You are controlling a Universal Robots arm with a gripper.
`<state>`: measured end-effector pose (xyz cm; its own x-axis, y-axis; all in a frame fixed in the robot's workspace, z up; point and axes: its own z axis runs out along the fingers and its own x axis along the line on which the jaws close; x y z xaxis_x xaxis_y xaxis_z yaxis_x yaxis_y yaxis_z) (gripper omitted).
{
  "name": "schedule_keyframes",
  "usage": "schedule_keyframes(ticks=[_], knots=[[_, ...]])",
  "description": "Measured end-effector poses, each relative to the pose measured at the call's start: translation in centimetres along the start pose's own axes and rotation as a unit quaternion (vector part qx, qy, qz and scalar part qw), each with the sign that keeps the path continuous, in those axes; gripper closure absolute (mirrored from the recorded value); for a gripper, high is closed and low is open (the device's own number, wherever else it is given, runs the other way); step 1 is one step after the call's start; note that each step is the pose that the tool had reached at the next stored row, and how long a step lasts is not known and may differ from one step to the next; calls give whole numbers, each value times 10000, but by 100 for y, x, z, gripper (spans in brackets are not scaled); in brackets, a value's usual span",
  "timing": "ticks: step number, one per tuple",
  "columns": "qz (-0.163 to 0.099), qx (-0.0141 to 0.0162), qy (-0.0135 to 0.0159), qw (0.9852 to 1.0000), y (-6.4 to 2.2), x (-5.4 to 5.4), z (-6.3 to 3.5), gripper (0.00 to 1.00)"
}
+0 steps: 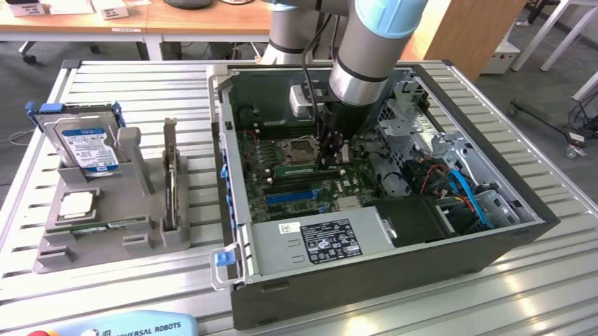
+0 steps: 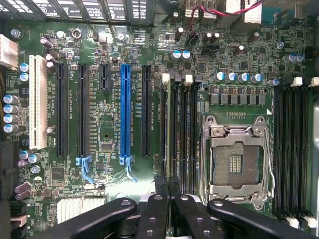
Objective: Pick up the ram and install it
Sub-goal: 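Insert the ram into the slot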
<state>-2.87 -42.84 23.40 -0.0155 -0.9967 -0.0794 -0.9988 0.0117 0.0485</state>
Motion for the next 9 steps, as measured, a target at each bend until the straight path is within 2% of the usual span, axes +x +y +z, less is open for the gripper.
schedule_keyframes(ticks=[9], knots=[[0,0,0,10000,0,13,14,88]])
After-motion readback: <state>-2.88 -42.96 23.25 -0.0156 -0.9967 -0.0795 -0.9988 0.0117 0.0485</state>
